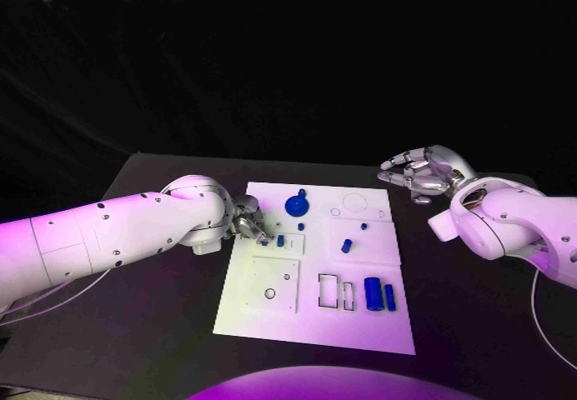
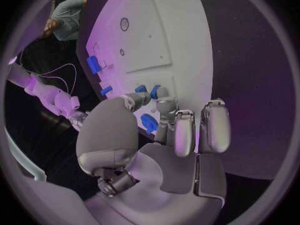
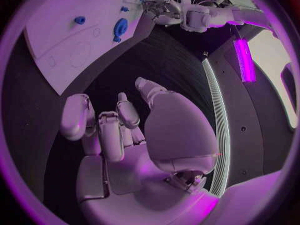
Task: Assemble the parts on the task board
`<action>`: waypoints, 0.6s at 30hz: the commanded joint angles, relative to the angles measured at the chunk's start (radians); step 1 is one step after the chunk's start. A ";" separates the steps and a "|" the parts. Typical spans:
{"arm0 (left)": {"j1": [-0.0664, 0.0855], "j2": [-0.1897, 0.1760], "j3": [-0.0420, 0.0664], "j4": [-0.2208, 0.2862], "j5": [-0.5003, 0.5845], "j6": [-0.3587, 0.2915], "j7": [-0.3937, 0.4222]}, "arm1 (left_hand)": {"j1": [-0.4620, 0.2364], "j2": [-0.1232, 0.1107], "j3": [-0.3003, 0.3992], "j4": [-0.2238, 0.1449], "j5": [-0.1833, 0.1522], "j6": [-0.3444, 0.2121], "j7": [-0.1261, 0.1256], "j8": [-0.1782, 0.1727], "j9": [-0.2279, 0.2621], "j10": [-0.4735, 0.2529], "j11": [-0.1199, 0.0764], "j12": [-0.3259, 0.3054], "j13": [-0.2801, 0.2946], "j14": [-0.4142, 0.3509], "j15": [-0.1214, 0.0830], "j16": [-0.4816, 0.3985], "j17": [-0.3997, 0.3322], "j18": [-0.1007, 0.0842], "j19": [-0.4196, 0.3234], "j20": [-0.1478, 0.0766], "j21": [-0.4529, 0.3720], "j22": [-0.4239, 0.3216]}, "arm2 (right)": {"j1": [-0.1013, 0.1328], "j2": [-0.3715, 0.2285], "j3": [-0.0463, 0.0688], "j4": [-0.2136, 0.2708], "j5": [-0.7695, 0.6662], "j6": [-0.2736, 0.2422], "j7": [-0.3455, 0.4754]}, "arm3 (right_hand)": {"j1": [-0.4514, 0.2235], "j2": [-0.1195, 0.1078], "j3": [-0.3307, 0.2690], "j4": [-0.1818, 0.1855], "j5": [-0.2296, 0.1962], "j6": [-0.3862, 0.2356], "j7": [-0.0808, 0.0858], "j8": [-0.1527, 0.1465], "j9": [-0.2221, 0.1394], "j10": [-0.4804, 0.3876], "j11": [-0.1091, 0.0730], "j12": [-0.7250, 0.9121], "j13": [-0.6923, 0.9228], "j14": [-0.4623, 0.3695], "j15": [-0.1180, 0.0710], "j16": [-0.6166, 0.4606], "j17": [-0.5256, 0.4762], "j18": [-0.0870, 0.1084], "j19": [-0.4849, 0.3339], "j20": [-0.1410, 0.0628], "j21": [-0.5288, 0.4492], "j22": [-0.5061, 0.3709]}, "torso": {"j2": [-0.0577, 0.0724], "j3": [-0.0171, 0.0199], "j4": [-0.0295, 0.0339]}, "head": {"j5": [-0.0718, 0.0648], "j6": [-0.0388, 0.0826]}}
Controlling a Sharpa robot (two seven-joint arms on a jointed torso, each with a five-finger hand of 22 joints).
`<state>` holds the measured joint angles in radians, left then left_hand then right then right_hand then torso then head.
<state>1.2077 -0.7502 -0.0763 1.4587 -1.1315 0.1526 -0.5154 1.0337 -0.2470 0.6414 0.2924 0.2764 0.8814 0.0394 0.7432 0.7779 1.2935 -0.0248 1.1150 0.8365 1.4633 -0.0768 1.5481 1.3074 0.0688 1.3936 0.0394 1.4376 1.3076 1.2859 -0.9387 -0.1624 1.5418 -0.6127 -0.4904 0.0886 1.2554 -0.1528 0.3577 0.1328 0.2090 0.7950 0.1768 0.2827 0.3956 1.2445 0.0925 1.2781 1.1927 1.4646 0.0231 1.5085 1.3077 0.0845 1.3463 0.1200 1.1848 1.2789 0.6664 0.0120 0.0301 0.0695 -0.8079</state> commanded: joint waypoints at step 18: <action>-0.005 -0.029 0.039 0.016 0.067 -0.065 0.007 | -0.064 0.033 -0.138 0.002 0.001 -0.014 0.014 -0.021 -0.008 -0.032 0.007 -0.011 -0.026 0.099 0.004 0.002 0.239 -0.001 -0.018 0.000 -0.021 -0.021 | -0.002 -0.001 0.000 -0.002 -0.004 0.010 0.009 | -0.013 -0.002 -0.003 0.010 0.003 -0.011 0.001 0.004 -0.002 -0.007 0.000 -0.006 -0.002 0.060 -0.006 -0.007 0.077 0.011 -0.009 0.001 -0.007 -0.003 | 0.000 0.0007 -0.0004 | -0.009 0.012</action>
<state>1.2016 -0.7786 -0.0391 1.4693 -1.0919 0.1170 -0.5148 0.9801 -0.2148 0.5062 0.2951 0.2763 0.8722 0.0483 0.7254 0.7688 1.2698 -0.0154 1.1068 0.8111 1.4633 -0.0768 1.5481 1.3074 0.0689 1.3811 0.0409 1.4217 1.2874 1.2844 -0.9391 -0.1624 1.5399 -0.6127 -0.4905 0.0892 1.2514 -0.1568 0.3534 0.1370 0.2089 0.7915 0.1803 0.2825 0.3947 1.2445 0.0925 1.2781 1.1908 1.4646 0.0231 1.5085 1.3075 0.0845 1.3463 0.1200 1.1810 1.2774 0.6666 0.0122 0.0293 0.0616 -0.7969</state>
